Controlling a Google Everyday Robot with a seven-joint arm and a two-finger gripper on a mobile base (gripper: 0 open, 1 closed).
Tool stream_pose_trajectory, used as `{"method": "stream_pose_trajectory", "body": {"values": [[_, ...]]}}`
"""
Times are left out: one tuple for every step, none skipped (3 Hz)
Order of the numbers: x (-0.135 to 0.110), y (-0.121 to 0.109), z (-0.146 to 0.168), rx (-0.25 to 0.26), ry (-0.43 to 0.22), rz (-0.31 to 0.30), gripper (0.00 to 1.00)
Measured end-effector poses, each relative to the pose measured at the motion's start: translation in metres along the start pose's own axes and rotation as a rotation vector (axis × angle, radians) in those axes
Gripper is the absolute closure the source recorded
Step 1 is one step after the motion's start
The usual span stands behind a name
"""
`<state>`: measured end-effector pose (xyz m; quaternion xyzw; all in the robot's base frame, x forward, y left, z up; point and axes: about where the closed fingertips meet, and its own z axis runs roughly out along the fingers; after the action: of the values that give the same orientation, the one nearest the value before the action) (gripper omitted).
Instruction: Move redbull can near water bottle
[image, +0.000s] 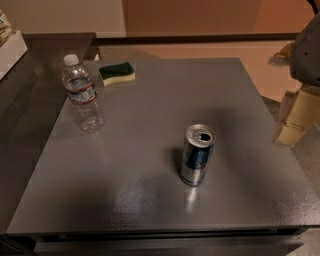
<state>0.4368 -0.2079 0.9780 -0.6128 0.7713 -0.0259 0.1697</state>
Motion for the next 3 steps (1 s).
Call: {"method": "stream_pose_trajectory", "body": {"values": [[-0.017, 0.010, 0.005, -0.025, -0.078, -0.020, 0.00], [-0.043, 0.026, 0.016, -0.051, -0.168, -0.040, 0.00], [-0.068, 0.041, 0.030, -0.080, -0.226, -0.067, 0.00]]}}
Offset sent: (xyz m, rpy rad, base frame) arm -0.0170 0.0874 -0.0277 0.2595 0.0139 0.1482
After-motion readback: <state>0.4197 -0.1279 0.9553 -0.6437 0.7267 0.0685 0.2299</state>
